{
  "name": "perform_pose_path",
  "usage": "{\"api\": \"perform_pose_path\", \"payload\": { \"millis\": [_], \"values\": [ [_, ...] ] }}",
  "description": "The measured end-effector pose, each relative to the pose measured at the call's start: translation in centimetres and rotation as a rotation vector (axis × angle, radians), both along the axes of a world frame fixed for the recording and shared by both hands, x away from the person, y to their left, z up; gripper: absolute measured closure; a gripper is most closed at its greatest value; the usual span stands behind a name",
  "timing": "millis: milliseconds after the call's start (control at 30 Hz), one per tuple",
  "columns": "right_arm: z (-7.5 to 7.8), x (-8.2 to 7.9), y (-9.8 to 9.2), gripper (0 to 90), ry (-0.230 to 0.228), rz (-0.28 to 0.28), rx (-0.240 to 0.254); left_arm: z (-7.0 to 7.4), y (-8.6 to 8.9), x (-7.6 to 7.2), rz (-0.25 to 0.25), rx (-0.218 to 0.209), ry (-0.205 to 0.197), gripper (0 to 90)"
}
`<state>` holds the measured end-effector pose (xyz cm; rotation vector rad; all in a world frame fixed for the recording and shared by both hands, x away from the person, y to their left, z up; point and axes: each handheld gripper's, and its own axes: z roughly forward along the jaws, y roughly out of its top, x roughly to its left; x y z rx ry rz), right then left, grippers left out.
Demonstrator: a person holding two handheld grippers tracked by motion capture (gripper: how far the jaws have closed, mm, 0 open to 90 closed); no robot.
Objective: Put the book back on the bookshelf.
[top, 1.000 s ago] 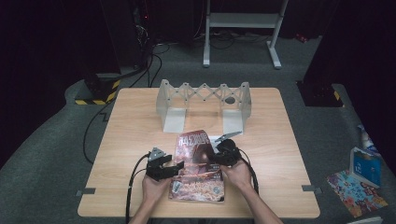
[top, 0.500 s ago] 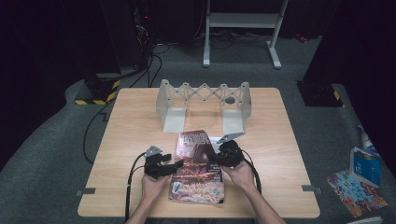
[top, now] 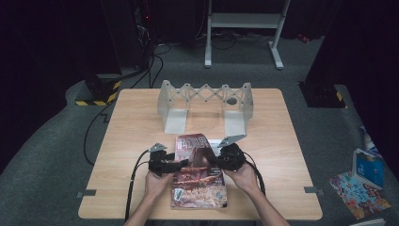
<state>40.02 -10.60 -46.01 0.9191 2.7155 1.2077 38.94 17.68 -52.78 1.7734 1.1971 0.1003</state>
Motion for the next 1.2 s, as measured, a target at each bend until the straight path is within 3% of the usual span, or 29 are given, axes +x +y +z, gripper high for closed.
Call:
{"api": "perform_pose_path", "payload": {
  "millis": [100, 167, 533, 733, 933, 1200],
  "values": [
    [0.2, -0.2, -0.1, 89.7, -0.009, 0.018, 0.004, 0.4, -0.3, 0.2, -0.021, 0.005, -0.004, 19.5],
    [0.3, -0.3, -0.2, 89.7, -0.017, 0.031, 0.013, 0.3, -0.2, 0.3, -0.021, -0.015, -0.008, 19.2],
    [0.0, -0.5, -0.4, 89.6, -0.016, 0.06, 0.03, -0.1, -0.5, 0.7, -0.024, -0.058, 0.037, 22.0],
    [-0.4, -0.2, -0.7, 89.5, -0.004, 0.055, 0.028, 0.0, 0.0, 0.7, -0.017, -0.061, 0.048, 35.2],
    [-0.8, 0.1, -0.9, 89.3, 0.015, 0.037, 0.017, 0.4, 0.2, 0.5, -0.003, -0.056, 0.014, 48.6],
    [-1.5, 0.4, -0.8, 88.1, 0.047, 0.011, -0.016, 0.7, 0.4, 0.4, 0.001, -0.045, 0.01, 65.4]
  ]
}}
